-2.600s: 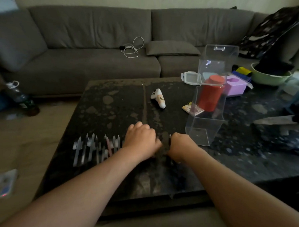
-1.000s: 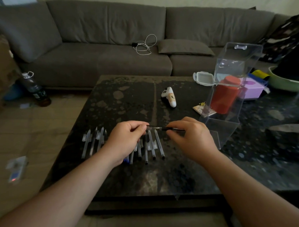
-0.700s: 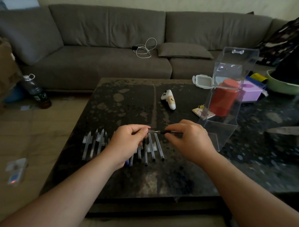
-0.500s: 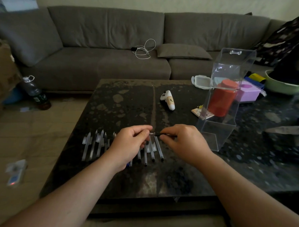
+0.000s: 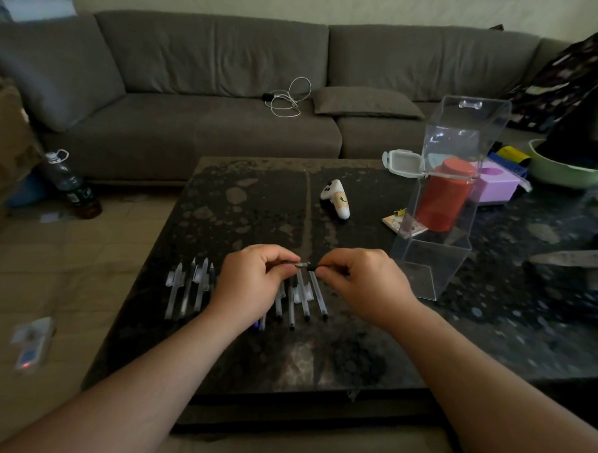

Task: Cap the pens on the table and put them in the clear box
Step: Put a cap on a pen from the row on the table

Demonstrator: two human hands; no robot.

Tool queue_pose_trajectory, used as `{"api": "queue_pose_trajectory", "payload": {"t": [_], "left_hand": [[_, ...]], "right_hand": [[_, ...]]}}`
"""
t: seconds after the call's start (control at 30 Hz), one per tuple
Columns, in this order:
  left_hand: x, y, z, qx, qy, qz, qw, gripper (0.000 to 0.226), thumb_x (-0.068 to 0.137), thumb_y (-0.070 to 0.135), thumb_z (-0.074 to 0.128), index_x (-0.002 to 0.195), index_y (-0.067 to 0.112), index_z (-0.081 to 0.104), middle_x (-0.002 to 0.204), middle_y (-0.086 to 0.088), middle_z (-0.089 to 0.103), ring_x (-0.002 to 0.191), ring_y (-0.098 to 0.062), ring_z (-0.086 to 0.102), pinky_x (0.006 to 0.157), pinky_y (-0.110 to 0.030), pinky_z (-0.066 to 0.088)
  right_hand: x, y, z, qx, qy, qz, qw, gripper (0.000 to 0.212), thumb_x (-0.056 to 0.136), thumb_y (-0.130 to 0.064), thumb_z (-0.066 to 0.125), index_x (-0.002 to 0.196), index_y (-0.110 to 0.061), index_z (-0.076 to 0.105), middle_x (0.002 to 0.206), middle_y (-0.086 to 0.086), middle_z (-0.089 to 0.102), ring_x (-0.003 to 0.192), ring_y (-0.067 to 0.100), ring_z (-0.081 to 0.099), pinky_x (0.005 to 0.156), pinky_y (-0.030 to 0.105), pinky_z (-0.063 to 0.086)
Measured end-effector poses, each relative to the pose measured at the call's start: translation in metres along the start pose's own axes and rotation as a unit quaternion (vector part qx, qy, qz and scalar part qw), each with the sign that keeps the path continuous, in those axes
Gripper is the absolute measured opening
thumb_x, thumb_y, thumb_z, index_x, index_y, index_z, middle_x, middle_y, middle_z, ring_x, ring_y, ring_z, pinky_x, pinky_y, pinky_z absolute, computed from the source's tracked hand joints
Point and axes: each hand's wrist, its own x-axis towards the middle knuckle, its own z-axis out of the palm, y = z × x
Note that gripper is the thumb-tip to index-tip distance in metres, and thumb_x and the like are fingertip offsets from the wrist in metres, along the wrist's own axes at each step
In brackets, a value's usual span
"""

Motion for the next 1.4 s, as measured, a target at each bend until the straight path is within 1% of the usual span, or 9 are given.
{"api": "queue_pose_trajectory", "payload": {"t": [0.23,0.43,0.63,0.77,0.93,1.03,1.13,1.27,1.4], "left_hand": [[-0.002,-0.001,0.005,0.031,0.004,0.021,0.999,0.019,0.092,0.023,0.077,0.103,0.038,0.077,0.095,0.027,0.064,0.091,0.016,0.058,0.072,-0.001,0.039],[-0.007,0.009,0.016,-0.033,0.042,0.040,0.998,0.017,0.088,0.024,0.081,0.099,0.036,0.076,0.083,0.021,0.071,0.084,0.008,0.066,0.073,-0.011,0.052],[-0.008,0.021,0.018,-0.117,0.033,0.020,0.992,0.019,0.093,0.032,0.075,0.107,0.040,0.064,0.087,0.017,0.072,0.085,0.005,0.066,0.071,-0.012,0.049],[-0.014,0.020,0.025,-0.049,-0.013,0.057,0.997,0.013,0.099,0.033,0.067,0.110,0.040,0.065,0.094,0.020,0.066,0.095,0.008,0.060,0.075,-0.010,0.049],[-0.016,0.022,0.035,0.004,-0.043,0.110,0.993,0.016,0.099,0.028,0.067,0.113,0.035,0.068,0.101,0.021,0.065,0.100,0.007,0.060,0.083,-0.011,0.049],[-0.015,0.022,0.040,0.011,-0.048,0.125,0.991,0.017,0.099,0.027,0.067,0.115,0.033,0.070,0.105,0.022,0.065,0.102,0.003,0.060,0.087,-0.019,0.053],[-0.014,0.022,0.043,0.017,-0.043,0.131,0.990,0.018,0.099,0.025,0.067,0.115,0.033,0.071,0.106,0.023,0.064,0.104,0.003,0.059,0.088,-0.016,0.049],[-0.013,0.018,0.046,0.036,-0.048,0.117,0.991,0.019,0.099,0.023,0.067,0.116,0.033,0.070,0.105,0.025,0.061,0.103,0.003,0.058,0.089,-0.015,0.047],[-0.009,0.009,0.047,0.066,-0.056,0.100,0.991,0.020,0.098,0.022,0.067,0.114,0.034,0.071,0.100,0.028,0.056,0.103,0.002,0.056,0.089,-0.017,0.047]], "right_hand": [[0.001,0.006,0.001,0.015,-0.035,0.003,0.999,0.012,0.100,-0.043,0.060,0.106,-0.038,0.069,0.086,-0.014,0.066,0.082,0.005,0.061,0.073,0.036,0.056],[-0.001,-0.007,0.008,-0.041,0.002,-0.095,0.995,0.022,0.104,-0.036,0.051,0.123,-0.038,0.061,0.108,-0.009,0.065,0.097,0.020,0.053,0.079,0.048,0.053],[0.009,-0.013,-0.063,-0.024,0.247,-0.097,0.964,0.029,0.100,-0.034,0.053,0.117,-0.021,0.073,0.109,0.001,0.060,0.102,0.019,0.046,0.085,0.035,0.040],[0.001,0.024,-0.111,0.043,0.404,0.022,0.914,0.021,0.101,-0.021,0.058,0.117,-0.014,0.070,0.105,-0.006,0.058,0.093,0.012,0.055,0.079,0.022,0.041],[-0.006,0.061,-0.088,-0.019,0.281,0.145,0.949,0.014,0.101,-0.024,0.060,0.108,-0.018,0.071,0.092,-0.008,0.061,0.086,0.018,0.060,0.067,0.023,0.034],[-0.003,0.060,-0.077,-0.060,0.195,0.170,0.964,0.027,0.101,-0.034,0.060,0.127,-0.026,0.063,0.099,-0.003,0.066,0.095,0.022,0.060,0.084,0.039,0.047],[-0.001,0.056,-0.070,-0.074,0.143,0.207,0.965,0.040,0.105,-0.035,0.052,0.142,-0.036,0.038,0.098,-0.004,0.058,0.090,0.021,0.049,0.096,0.051,0.039],[-0.001,0.056,-0.068,-0.107,0.108,0.215,0.965,0.011,0.108,-0.036,0.038,0.118,-0.035,0.042,0.089,-0.002,0.057,0.084,0.025,0.052,0.094,0.049,0.034],[-0.006,0.056,-0.071,-0.122,0.099,0.194,0.968,0.020,0.110,-0.033,0.035,0.110,-0.031,0.055,0.089,-0.004,0.056,0.092,0.026,0.056,0.089,0.046,0.031]]}}
